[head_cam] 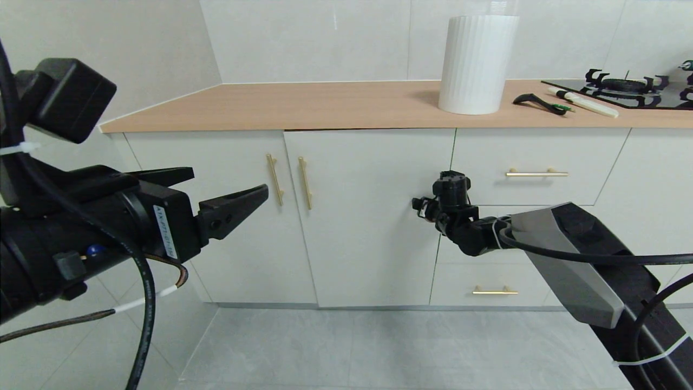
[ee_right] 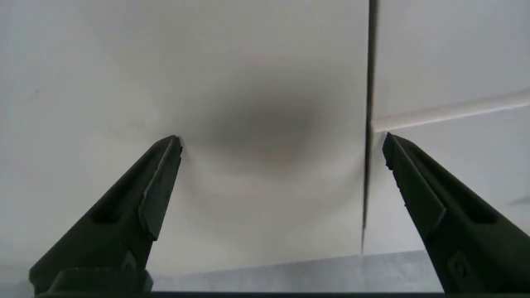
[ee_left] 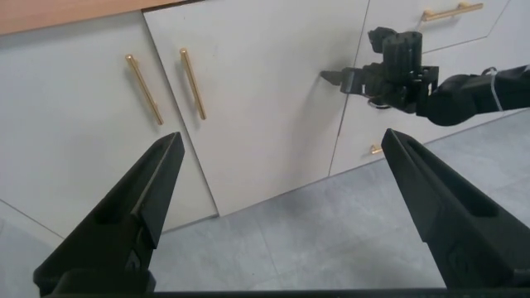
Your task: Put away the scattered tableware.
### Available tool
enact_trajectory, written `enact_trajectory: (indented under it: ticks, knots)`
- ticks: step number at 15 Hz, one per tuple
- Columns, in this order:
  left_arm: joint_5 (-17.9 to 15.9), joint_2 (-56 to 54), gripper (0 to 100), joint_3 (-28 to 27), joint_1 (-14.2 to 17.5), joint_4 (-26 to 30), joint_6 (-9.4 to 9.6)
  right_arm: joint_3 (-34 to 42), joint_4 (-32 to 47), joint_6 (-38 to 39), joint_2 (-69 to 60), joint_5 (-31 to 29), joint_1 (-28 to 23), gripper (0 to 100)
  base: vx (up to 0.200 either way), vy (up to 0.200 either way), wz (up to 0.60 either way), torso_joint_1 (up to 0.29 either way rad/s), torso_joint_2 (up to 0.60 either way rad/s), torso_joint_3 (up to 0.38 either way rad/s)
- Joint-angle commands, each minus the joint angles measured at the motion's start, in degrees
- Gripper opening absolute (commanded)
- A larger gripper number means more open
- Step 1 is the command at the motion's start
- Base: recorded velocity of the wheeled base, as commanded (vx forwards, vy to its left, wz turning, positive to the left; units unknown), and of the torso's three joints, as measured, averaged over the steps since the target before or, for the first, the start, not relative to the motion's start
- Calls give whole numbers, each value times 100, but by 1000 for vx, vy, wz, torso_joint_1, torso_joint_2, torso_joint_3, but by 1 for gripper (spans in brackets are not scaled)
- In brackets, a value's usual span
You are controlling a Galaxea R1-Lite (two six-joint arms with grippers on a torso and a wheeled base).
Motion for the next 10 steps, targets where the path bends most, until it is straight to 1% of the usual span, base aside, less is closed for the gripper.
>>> enact_trajectory:
  ticks: [1, 5, 7, 9, 10]
  knots:
    - [2, 6, 100, 8, -1, -2, -1, 1, -16, -14, 16, -47, -6, 100, 0, 0, 0, 0, 0, 0]
    - [-7, 6, 100, 8, -1, -2, -1, 1, -69, -32, 148, -153, -191, 100, 0, 0, 0, 0, 0, 0]
    - [2, 6, 100, 8, -1, -2, -1, 1, -104, -32, 122, -197, -200, 100, 0, 0, 0, 0, 0, 0]
    - [-7, -12, 100, 16, -1, -2, 7, 1, -113, -49, -142, -487, -156, 100, 0, 0, 0, 0, 0, 0]
    - [-7, -20, 100, 43, -10, -2, 7, 1, -86, -58, -458, -627, -50, 100, 0, 0, 0, 0, 0, 0]
